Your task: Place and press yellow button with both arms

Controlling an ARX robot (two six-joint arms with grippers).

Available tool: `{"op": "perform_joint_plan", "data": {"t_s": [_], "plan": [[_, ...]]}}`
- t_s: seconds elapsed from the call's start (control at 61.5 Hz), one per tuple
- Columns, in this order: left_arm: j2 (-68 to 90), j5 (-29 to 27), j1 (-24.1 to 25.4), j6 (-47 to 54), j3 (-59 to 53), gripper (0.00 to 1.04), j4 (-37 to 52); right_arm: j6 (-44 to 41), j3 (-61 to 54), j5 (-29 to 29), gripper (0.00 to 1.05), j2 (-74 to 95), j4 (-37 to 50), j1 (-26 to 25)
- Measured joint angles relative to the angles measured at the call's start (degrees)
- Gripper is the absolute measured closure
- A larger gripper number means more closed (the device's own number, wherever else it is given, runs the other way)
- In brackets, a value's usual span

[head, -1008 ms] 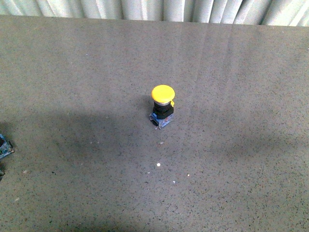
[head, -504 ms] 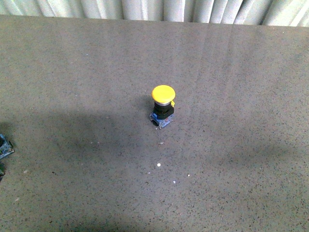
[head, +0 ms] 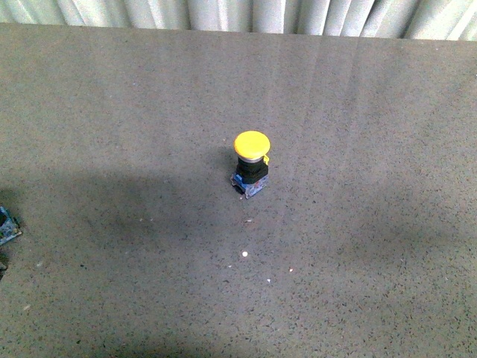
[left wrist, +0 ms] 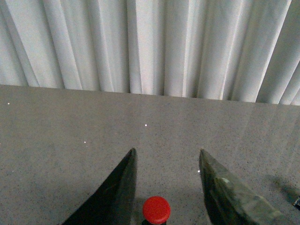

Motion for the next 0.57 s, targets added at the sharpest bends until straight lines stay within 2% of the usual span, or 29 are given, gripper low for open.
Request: {"op": "perform_joint_plan", "data": {"t_s": [0.146,0.195,0.228,0.276,0.569], "plan": [[0.0,0.0,0.0,0.0,0.0,0.28,0.0,0.0,0.0,0.0,0.22,0.0,0.0,0.0],[0.0,0.0,0.0,0.0,0.0,0.14,0.0,0.0,0.0,0.0,0.10,0.0,0.0,0.0],[0.0,0.0,0.0,0.1,0.0,0.08,0.0,0.1,0.0,0.0,0.08,0.0,0.0,0.0],[0.0,0.0,0.0,0.2,0.0,0.10,0.0,0.1,0.0,0.0,0.09,0.0,0.0,0.0],[0.0,0.0,0.0,0.2,0.0,0.09,0.0,0.1,0.0,0.0,0.09,0.0,0.0,0.0]]}}
